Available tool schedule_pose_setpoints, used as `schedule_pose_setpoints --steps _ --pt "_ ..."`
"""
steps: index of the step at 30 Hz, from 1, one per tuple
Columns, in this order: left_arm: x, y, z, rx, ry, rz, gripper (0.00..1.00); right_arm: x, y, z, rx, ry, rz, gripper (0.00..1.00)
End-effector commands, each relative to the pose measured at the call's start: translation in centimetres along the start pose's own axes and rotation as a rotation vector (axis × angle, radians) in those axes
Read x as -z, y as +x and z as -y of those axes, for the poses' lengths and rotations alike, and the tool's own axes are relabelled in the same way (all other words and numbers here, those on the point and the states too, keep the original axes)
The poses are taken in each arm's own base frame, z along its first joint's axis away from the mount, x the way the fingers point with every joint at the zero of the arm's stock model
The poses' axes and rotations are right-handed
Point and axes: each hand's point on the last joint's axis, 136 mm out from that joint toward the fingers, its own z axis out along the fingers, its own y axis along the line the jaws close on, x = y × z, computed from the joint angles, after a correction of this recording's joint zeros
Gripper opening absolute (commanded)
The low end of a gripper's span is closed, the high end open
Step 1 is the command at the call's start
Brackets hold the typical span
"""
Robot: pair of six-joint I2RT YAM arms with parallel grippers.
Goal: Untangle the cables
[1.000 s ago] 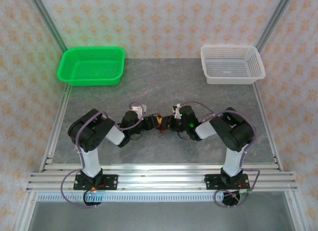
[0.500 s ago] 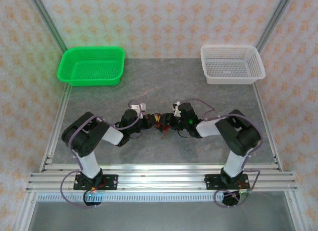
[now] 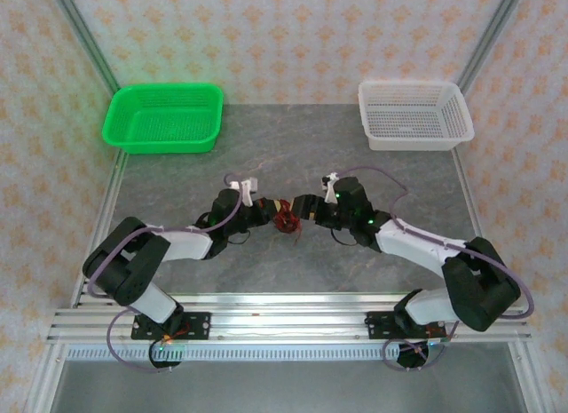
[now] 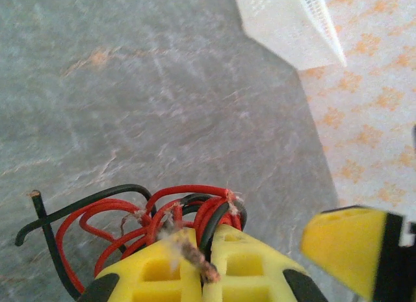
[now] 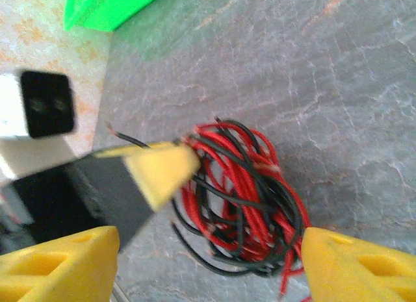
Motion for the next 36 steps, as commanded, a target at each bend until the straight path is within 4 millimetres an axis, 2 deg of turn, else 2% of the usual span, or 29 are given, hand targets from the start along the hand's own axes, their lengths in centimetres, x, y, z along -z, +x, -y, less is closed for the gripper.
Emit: schedule_pose_setpoints --steps 1,5,10,15,20,29,33,36 --pt "0.9 -2.7 3.4 -0.016 0.053 0.064 0.00 0.3 1.6 2.5 0.057 0.063 -0.044 0.70" --pt "1.9 -3.9 4.6 -0.004 0.057 0.096 0.00 -0.1 2.1 2.1 0.033 -0.048 -0.034 0.63" --pt "2.7 -4.5 5.6 0.023 0.079 0.110 0.00 1.0 1.9 -0.4 0.137 -0.231 0.051 0.58" --pt "3.0 -4.3 6.8 0.049 0.126 0.086 0.00 2.6 1.3 -2.1 0.298 -0.294 0.121 0.57" --pt "3.3 -4.3 7.5 0.066 0.156 0.075 0.00 3.2 1.3 -2.5 0.370 -0.337 0.108 0.55" --pt "4.2 -4.9 10.1 0.089 0.255 0.073 0.00 1.7 1.2 -2.9 0.419 -0.379 0.045 0.56" --pt "4.7 -4.9 11.0 0.089 0.294 0.068 0.00 1.4 1.0 -3.8 0.446 -0.431 0.034 0.51" --pt "5.2 -4.9 11.9 0.108 0.355 0.066 0.00 1.1 0.9 -4.2 0.468 -0.455 0.029 0.40"
